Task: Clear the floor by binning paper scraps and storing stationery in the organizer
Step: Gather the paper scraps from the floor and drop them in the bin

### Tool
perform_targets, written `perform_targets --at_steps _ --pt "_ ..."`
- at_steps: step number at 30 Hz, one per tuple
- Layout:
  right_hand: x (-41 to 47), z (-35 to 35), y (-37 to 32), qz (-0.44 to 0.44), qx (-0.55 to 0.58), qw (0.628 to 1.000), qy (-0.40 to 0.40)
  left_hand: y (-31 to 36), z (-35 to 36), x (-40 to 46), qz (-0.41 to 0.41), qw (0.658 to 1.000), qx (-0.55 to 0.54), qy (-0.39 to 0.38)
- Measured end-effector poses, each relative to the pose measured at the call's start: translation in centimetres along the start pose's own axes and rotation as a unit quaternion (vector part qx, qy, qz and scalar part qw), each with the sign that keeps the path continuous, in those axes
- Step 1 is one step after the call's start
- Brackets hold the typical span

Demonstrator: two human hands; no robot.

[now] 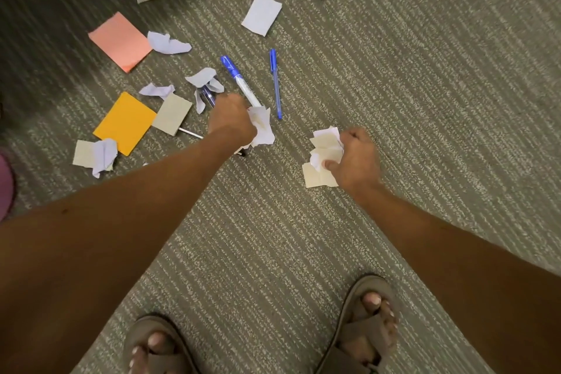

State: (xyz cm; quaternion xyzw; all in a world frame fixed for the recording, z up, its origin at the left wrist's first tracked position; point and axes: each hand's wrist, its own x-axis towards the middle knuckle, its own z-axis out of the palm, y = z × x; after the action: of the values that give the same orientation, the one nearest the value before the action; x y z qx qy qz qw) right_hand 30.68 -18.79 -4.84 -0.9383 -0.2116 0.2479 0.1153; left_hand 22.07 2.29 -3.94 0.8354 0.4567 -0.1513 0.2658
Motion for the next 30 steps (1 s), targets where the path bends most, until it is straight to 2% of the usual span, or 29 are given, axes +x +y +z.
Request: perform_targets --at_steps 2,5,10,14,19,24,28,30 --pt "0.2 0.1 0.0 -0.002 -0.018 1.0 0.004 -0.1 -0.3 -0.1 -0.016 1.0 -0.023 0.005" --pt "0.2 -0.2 0.2 0.024 0.039 0.999 -0.007 -0.6 -1.1 -0.7 -0.03 0.998 -0.056 0.012" --pt "-0.6 -0.3 -0.6 0.03 0.059 0.998 0.008 -1.8 -2.5 -1.9 -0.067 0.991 -0.116 0.017" --pt "-0.6 -0.7 -1.1 0.051 0.127 0.99 -0.016 -2.1 -3.6 -3.5 -0.102 0.972 -0.208 0.027" --pt "-2.3 -2.1 -1.7 0.062 0.244 0.966 -0.057 -3.0 -5.1 -5.5 -0.188 0.897 -0.4 0.015" --pt "-5.0 -5.3 -4.7 0.08 0.379 0.916 -0.104 -4.4 -9.0 -8.9 -0.232 0.822 -0.52 0.008" --pt "-7.5 -7.4 -8.7 0.106 0.452 0.877 -0.125 -5.9 -13.4 -11.7 -0.231 0.741 -0.631 -0.013" --pt "-8.9 -8.5 -11.6 0.107 0.479 0.86 -0.143 -7.0 -15.9 -13.1 -0.226 0.716 -0.661 -0.013"
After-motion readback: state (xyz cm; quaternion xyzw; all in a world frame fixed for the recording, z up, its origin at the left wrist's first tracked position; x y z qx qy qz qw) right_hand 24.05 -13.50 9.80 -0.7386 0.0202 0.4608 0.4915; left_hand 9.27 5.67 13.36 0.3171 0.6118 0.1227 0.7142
